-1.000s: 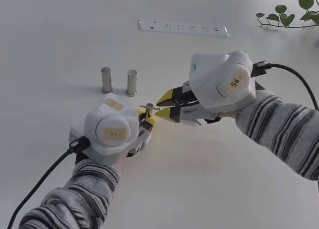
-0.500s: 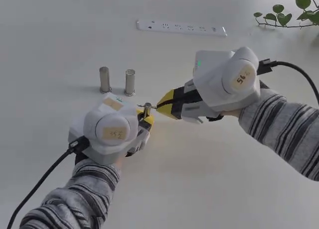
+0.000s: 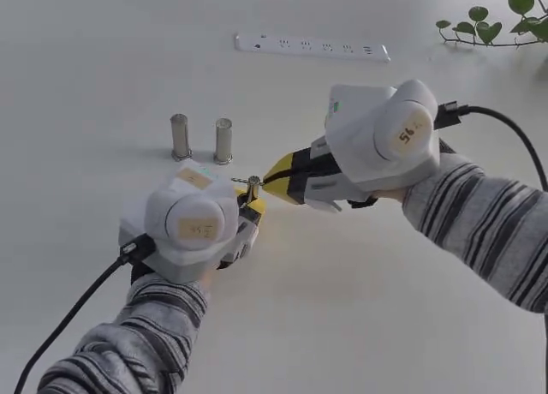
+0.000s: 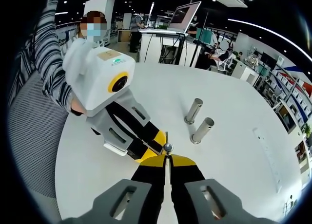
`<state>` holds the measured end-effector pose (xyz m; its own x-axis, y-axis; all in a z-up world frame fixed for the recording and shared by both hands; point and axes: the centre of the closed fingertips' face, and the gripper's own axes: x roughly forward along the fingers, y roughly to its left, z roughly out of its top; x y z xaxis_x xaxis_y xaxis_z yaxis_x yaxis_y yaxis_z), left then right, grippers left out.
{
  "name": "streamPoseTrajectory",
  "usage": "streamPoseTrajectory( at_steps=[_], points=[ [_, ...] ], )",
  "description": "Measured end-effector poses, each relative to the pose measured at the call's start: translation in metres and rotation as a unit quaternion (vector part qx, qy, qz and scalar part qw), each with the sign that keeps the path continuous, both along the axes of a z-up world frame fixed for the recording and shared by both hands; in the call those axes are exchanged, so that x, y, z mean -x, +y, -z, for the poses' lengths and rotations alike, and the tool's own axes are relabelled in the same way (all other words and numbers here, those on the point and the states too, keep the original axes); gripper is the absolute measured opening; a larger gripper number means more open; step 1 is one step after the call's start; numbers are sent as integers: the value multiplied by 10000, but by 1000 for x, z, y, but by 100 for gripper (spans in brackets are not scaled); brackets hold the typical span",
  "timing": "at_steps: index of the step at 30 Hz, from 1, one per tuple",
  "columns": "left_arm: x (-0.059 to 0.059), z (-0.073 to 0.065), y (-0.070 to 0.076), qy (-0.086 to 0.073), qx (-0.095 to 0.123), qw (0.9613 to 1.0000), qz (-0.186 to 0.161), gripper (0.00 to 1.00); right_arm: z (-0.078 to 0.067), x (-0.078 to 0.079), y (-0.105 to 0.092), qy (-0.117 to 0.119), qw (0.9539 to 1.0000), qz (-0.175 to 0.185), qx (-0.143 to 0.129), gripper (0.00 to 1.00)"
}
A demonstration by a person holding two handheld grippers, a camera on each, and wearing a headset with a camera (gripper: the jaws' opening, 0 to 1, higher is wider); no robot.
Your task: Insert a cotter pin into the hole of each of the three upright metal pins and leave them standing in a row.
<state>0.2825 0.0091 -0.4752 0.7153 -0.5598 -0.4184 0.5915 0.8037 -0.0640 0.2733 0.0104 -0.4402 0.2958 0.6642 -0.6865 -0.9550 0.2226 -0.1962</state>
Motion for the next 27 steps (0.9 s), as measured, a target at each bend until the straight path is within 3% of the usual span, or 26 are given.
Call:
streamPoseTrajectory(
  at_steps=[5,10,14,18,21,27],
  points=[
    [0,0,0,-20,-37,10000,-6,5,-5,-1,1,72,9991,280,-295,1],
    [0,0,0,-49,-73,10000,7,5,-5,-5,-12,188,9958,783,-444,11],
    [-2,0,1,-44,-124,9999,38,5,-8,-9,-24,297,9889,1252,-741,16],
    [-5,0,5,-24,-72,10000,-13,5,-9,-12,-36,290,9835,1581,-835,17],
    [-9,-1,11,17,-47,10000,-80,5,-12,-13,-43,360,9751,1913,-1064,19],
    [-16,-3,29,-22,-117,9996,-239,5,-12,-13,-50,446,9661,2217,-1248,21]
  ],
)
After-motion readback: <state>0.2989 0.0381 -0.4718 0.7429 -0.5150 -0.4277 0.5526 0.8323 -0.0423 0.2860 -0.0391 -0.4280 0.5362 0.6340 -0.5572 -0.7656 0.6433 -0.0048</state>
